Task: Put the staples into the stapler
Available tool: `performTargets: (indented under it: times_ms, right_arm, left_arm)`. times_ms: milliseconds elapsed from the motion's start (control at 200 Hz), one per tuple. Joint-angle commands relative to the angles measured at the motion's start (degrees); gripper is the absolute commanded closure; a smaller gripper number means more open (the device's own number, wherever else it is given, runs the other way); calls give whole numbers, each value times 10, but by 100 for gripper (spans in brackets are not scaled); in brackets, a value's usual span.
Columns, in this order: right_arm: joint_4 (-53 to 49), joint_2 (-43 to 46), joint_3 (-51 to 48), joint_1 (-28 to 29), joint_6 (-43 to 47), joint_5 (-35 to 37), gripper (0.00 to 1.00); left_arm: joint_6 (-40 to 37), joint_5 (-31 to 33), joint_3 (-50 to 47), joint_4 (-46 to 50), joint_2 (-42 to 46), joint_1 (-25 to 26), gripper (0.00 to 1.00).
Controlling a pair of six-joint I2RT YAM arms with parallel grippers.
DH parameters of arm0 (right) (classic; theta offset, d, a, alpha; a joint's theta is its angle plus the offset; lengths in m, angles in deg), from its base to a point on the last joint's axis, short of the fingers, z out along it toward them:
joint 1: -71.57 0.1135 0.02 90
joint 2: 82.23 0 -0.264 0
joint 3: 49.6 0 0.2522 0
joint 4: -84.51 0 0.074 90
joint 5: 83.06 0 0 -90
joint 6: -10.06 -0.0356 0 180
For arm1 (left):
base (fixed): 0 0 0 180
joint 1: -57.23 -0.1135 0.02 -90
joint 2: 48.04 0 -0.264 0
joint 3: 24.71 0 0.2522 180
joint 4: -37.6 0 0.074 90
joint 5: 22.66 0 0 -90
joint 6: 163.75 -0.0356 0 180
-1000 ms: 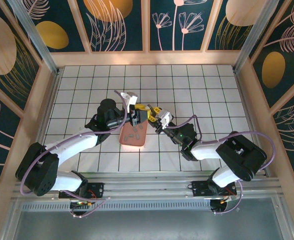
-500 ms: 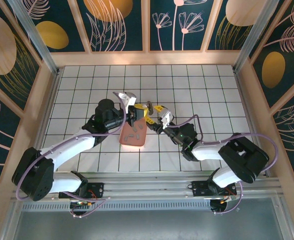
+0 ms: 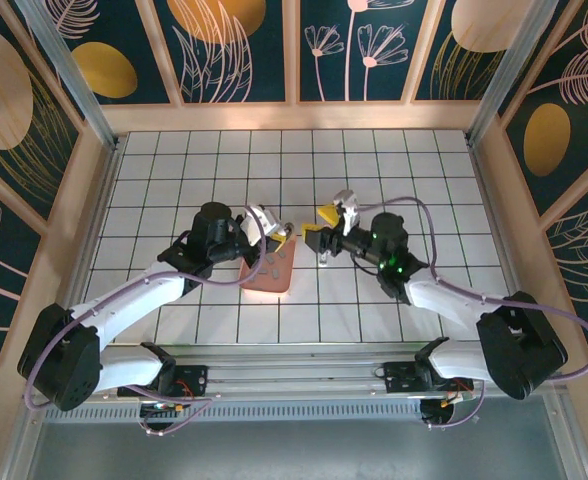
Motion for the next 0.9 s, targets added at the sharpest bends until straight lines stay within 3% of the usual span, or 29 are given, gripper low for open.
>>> performTargets:
  times_ms: [0,210,420,626,896]
  right_arm:
    - [-131,-25,53,-1,-67,-89,33]
    - [-156,-67,78,-1,-96,-141,33]
    - [-149,-80,80,-2,-105,-157,34]
    - [-183,-84,64,-26,-129,-98,39]
    - [-173,-88,8,-85,-149,-75,42]
  left_arm:
    - [-115,-49,2,27,25,-2,100]
    - [-138,-83,-13,20,31,-2,100]
    - [-138,-73,-9,24,35,-2,100]
    - [-133,-80,-9,21,46,-2,100]
    - [-129,-93,-8,19,52,-2,100]
